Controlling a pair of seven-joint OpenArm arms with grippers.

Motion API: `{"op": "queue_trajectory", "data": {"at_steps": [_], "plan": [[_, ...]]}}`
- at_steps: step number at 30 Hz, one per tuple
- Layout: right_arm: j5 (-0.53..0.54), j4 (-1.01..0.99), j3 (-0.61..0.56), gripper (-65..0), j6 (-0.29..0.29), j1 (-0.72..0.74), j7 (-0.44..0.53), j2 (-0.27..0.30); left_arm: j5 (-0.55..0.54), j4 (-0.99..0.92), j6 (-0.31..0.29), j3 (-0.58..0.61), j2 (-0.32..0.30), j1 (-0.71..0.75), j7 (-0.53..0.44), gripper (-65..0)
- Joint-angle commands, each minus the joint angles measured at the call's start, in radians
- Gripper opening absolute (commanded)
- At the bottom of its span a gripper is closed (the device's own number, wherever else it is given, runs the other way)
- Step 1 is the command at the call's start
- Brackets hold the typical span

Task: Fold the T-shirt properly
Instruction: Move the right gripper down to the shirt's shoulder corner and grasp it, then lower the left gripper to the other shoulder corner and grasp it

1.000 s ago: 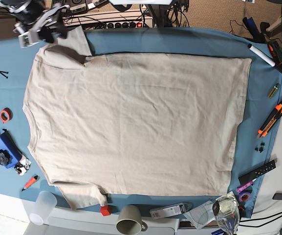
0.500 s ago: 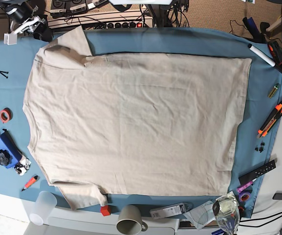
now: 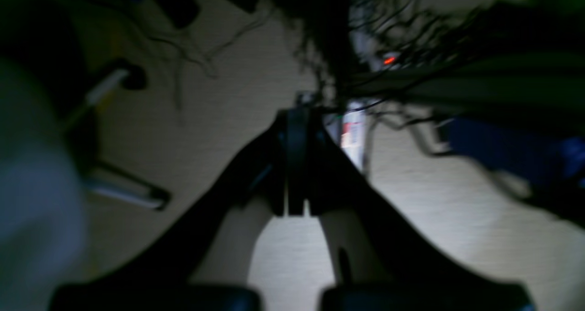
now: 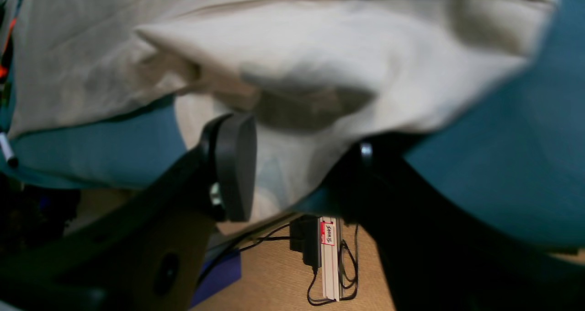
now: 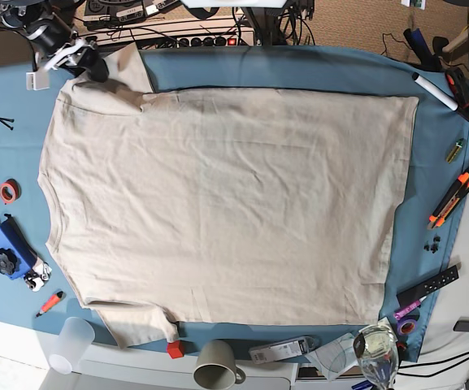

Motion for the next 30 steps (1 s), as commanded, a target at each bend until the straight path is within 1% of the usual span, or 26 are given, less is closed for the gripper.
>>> {"op": "queue_trajectory", "data": {"at_steps": [1,3,5,6,9,13,14,15,19,20,22,23,25,26,27,30], "plan": [[-0.021,0.009,0.002,-37.1,0.0,-0.008,-0.004,-0.002,-0.033,0.026,0.0,-0.004,-0.003,0.024,0.003,-63.8],[-0.021,0.009,0.002,-37.1,0.0,-0.008,-0.002,-0.011,-0.089,0.056,0.0,-0.004,-0.003,0.024,0.056,-59.1],[-0.032,0.009,0.002,-37.1,0.0,-0.008,-0.01,-0.013,-0.129,0.093,0.006,-0.004,-0.001,0.024,0.114,-56.3],[-0.042,0.009,0.002,-37.1,0.0,-0.008,-0.013,-0.013,-0.147,0.113,0.008,-0.004,0.0,0.025,0.146,-55.7],[-0.067,0.009,0.002,-37.1,0.0,-0.009,-0.016,-0.013,-0.187,0.181,0.043,-0.008,0.015,0.04,0.212,-55.7],[-0.069,0.009,0.002,-37.1,0.0,-0.008,-0.016,-0.013,-0.253,0.303,0.041,-0.038,0.046,0.078,0.253,-55.7],[-0.069,0.009,0.002,-37.1,0.0,-0.009,-0.016,-0.013,-0.264,0.336,0.04,-0.046,0.046,0.08,0.259,-55.2],[-0.069,0.009,0.002,-37.1,0.0,-0.009,-0.017,-0.013,-0.266,0.369,0.041,-0.053,0.046,0.079,0.266,-53.3],[-0.069,0.009,0.002,-37.1,0.0,-0.008,-0.02,-0.013,-0.251,0.466,0.041,-0.063,0.046,0.04,0.269,-41.0],[-0.069,0.009,0.002,-37.1,0.0,-0.008,-0.021,-0.013,-0.237,0.469,0.041,-0.063,0.046,0.016,0.269,-38.9],[-0.069,0.009,0.002,-37.1,0.0,-0.008,-0.022,-0.013,-0.16,0.46,0.042,-0.063,0.046,-0.043,0.27,-38.4],[-0.068,0.009,0.002,-37.1,0.0,-0.008,-0.022,-0.013,-0.126,0.45,0.059,-0.063,0.046,-0.076,0.27,-38.4],[-0.068,0.009,0.002,-37.1,0.0,-0.008,-0.023,-0.013,-0.098,0.421,0.108,-0.062,0.046,-0.142,0.272,-38.4],[-0.068,0.009,0.002,-37.1,0.0,-0.008,-0.023,-0.013,-0.089,0.406,0.124,-0.062,0.046,-0.174,0.278,-38.4],[-0.068,0.009,0.002,-37.1,0.0,-0.008,-0.023,-0.013,-0.076,0.393,0.133,-0.062,0.046,-0.202,0.278,-38.4],[-0.069,0.009,0.002,-37.1,0.0,-0.008,-0.027,-0.013,-0.056,0.386,0.132,-0.063,0.046,-0.262,0.278,-38.3]]}}
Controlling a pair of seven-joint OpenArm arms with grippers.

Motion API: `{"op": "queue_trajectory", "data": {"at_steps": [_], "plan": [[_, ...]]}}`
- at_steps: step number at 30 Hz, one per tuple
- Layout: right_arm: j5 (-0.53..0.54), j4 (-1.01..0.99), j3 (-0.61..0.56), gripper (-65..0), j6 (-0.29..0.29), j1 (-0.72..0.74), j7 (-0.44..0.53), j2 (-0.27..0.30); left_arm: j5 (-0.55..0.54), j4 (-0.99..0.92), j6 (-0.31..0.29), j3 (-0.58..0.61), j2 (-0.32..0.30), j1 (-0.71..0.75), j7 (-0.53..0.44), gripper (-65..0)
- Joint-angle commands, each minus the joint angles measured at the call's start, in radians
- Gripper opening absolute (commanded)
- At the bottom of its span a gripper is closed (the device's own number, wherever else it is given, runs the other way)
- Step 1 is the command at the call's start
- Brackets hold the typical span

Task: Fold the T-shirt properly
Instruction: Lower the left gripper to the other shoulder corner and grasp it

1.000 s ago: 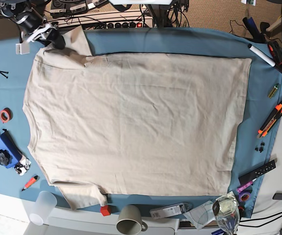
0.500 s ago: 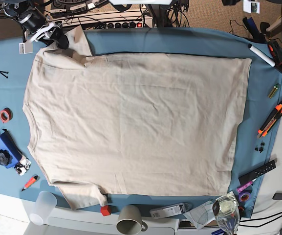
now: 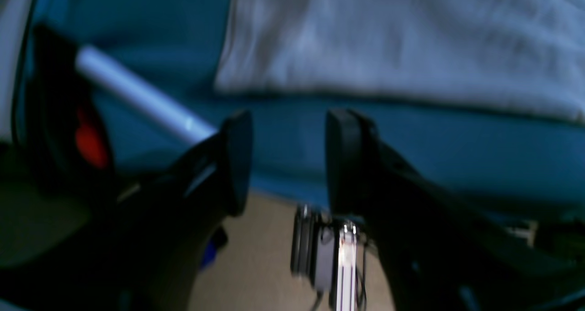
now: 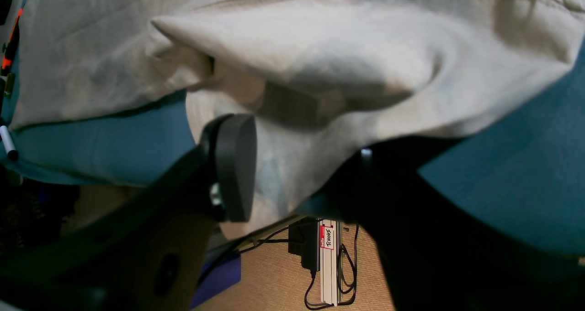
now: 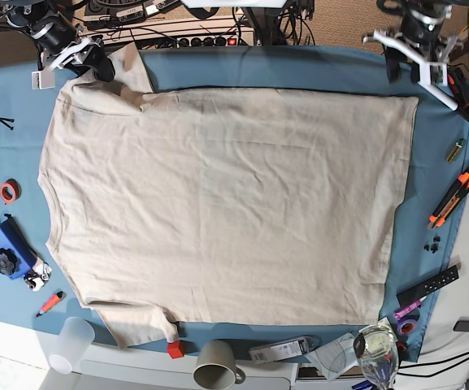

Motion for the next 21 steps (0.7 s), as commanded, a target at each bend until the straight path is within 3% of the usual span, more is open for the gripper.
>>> {"op": "queue_trajectory", "data": {"at_steps": [1,3,10,14,21], "plan": [[-0.035,0.006,0.002,-37.1,-0.01,-0.011,-0.039,0.008,-0.003,0.017,-0.003,-0.003,-0.003,-0.006,-0.02,-38.4],[-0.035,0.006,0.002,-37.1,-0.01,-0.011,-0.04,0.008,-0.003,0.017,0.006,-0.003,-0.003,-0.043,0.01,-38.4],[-0.035,0.006,0.002,-37.1,-0.01,-0.011,-0.045,0.008,0.008,0.01,0.124,-0.004,-0.003,-0.157,0.076,-38.4],[-0.035,0.006,0.002,-37.1,-0.01,-0.011,-0.062,0.007,0.035,-0.061,0.235,-0.004,0.018,-0.222,0.059,-38.4],[-0.035,0.006,0.002,-37.1,-0.01,-0.011,-0.079,0.005,0.004,-0.176,0.239,-0.004,0.03,-0.265,0.031,-42.7]]}}
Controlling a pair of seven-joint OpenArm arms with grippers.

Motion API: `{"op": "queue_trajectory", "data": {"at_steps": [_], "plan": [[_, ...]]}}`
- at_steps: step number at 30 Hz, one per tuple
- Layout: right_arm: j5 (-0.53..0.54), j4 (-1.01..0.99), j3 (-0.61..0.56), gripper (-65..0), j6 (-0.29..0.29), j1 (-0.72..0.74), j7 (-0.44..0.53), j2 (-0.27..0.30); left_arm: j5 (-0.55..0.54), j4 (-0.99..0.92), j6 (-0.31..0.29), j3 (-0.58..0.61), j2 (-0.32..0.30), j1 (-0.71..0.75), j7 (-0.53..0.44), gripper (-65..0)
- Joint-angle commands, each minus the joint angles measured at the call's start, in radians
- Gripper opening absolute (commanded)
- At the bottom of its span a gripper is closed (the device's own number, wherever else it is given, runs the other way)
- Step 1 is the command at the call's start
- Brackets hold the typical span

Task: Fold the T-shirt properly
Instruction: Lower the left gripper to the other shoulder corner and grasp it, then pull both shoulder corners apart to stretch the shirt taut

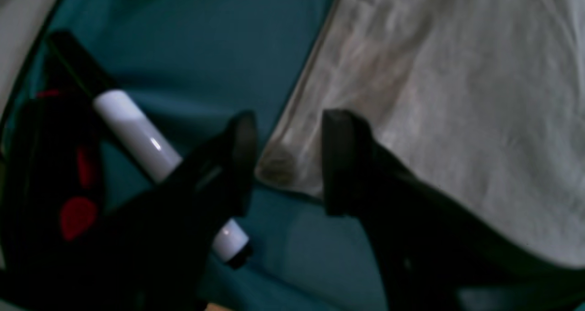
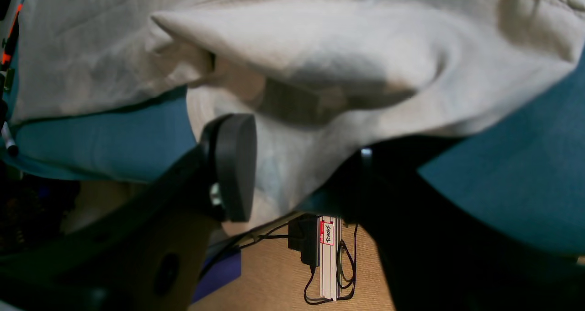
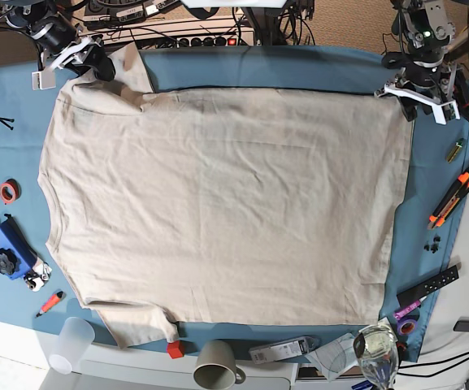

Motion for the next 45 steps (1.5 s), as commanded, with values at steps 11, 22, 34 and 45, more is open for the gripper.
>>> {"op": "queue_trajectory", "data": {"at_steps": [11,22,34,45], "plan": [[-0.035,0.002,0.002,-37.1,-0.009,-0.012,-0.056,0.006,-0.052,-0.068,-0.003,-0.004,-0.011,-0.006,0.001,-43.6],[-0.029,0.002,0.002,-37.1,-0.009,-0.012,-0.056,0.006,-0.257,-0.096,-0.115,-0.003,-0.006,-0.008,0.085,-54.1],[0.039,0.006,0.007,-65.0,-0.009,-0.011,-0.049,0.006,-0.188,-0.096,-0.16,-0.004,-0.006,-0.002,0.027,-65.0],[0.04,0.167,0.143,-65.0,-0.009,-0.023,-0.064,0.006,-0.15,0.058,-0.16,-0.004,-0.006,0.072,0.03,-65.0]]}}
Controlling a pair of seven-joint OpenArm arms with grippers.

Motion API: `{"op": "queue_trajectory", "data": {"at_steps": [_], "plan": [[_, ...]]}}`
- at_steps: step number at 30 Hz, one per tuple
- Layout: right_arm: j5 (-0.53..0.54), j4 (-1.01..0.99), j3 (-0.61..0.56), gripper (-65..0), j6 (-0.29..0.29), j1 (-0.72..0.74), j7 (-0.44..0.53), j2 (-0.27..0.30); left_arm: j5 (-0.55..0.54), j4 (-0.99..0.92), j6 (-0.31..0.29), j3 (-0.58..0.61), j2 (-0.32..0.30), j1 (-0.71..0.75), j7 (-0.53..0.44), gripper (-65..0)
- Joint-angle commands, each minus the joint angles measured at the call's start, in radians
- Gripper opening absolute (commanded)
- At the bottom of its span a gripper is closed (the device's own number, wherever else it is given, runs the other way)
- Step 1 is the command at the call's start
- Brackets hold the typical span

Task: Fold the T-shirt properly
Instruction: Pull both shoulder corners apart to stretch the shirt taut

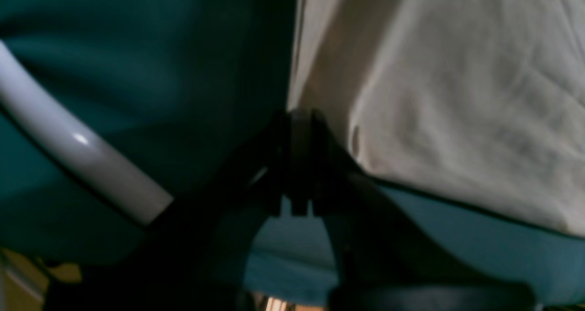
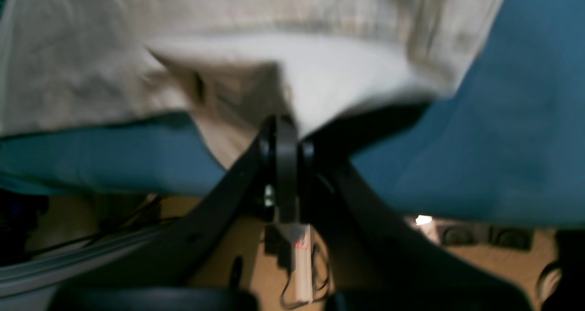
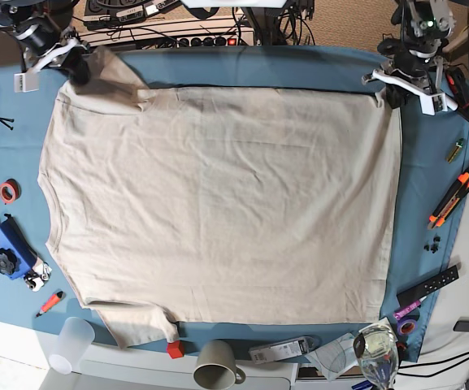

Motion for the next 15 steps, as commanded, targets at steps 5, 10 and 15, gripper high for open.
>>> {"op": "queue_trajectory", "data": {"at_steps": [5,10,15], "plan": [[0.025,0.051,0.031,-65.0,0.002,-0.057,0.004,0.013,0.077,0.12,-0.003,-0.002,-0.004,0.055,-0.018,-65.0],[0.057,0.051,0.082,-65.0,0.002,-0.083,-0.034,0.013,0.079,0.137,0.001,-0.012,-0.006,0.089,-0.016,-65.0],[0.134,0.051,0.182,-65.0,0.002,-0.107,-0.089,0.018,0.066,0.138,-0.011,-0.097,-0.007,0.125,0.003,-65.0]]}}
